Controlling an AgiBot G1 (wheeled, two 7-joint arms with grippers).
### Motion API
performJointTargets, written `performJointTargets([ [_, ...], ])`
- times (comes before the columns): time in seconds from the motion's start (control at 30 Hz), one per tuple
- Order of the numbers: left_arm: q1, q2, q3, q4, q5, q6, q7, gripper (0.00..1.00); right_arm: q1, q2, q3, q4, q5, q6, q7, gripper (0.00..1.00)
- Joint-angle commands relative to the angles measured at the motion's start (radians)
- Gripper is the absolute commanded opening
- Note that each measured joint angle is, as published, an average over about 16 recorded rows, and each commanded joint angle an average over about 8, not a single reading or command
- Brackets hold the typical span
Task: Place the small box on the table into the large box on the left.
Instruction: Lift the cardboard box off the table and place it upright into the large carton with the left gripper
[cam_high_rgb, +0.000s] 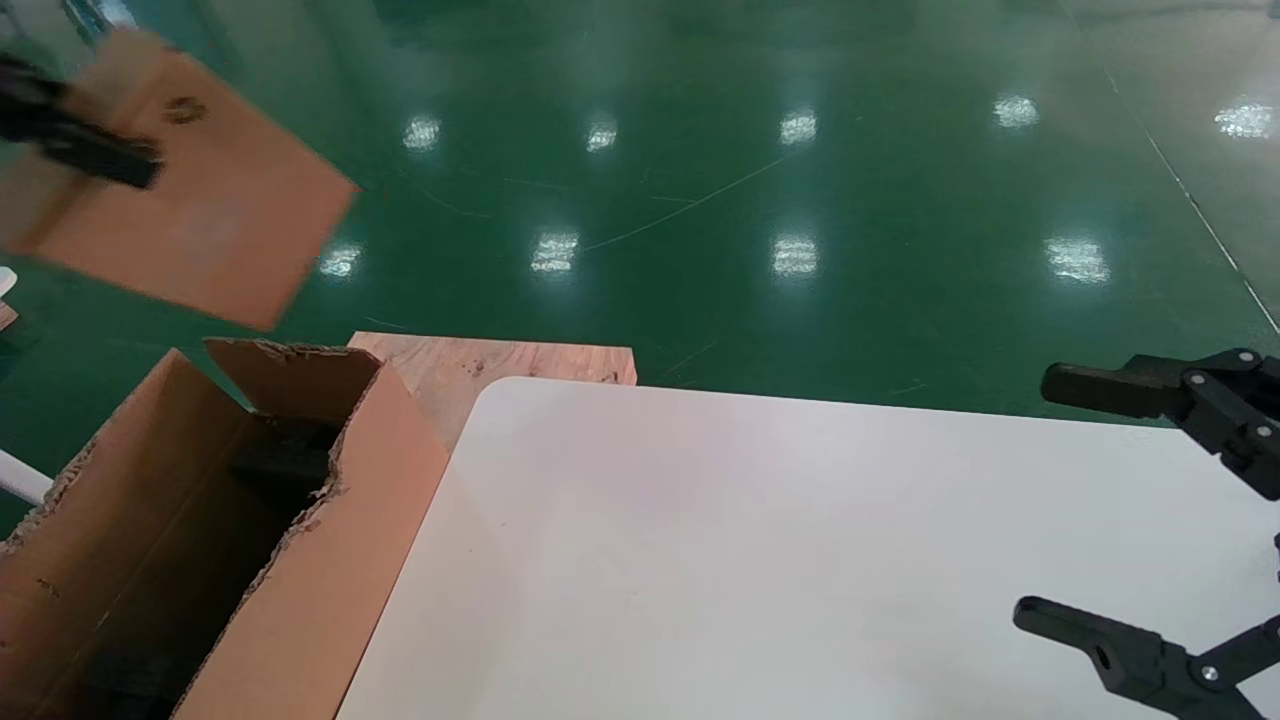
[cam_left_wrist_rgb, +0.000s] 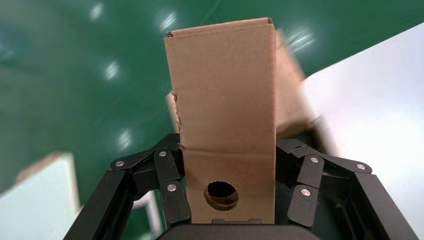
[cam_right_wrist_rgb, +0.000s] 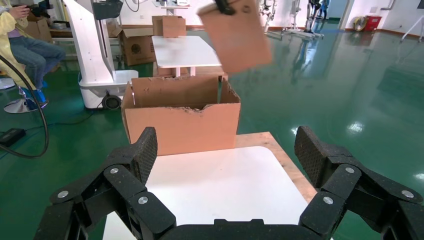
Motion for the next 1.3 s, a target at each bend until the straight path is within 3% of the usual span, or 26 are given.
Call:
performJointTargets([
  [0.03,-0.038,-0.024,0.014,0.008,0.048,0.021,0.020,0.00,0.000,0.000,0.000,0.000,0.000,0.000,0.000,1.00],
  [0.37,-0.127,-0.208,0.236,-0.060,0.005,0.030,-0.080,0.00,0.000,0.000,0.000,0.000,0.000,0.000,0.000,1.00],
  [0.63,-0.135,-0.267,0.372,-0.091,-0.038,0.017,-0.151,0.00,0.000,0.000,-0.001,0.000,0.001,0.000,0.000,1.00],
  [1.03,0.001,-0.390,0.505,-0.177,-0.113,-0.128,-0.242,0.00,0.000,0.001,-0.001,0.000,0.001,0.001,-0.001,1.00],
  [1.3,0.051,-0.404,0.542,-0.206,-0.150,-0.268,-0.237,0.00,0.000,0.001,-0.002,0.000,0.001,0.001,-0.001,1.00],
])
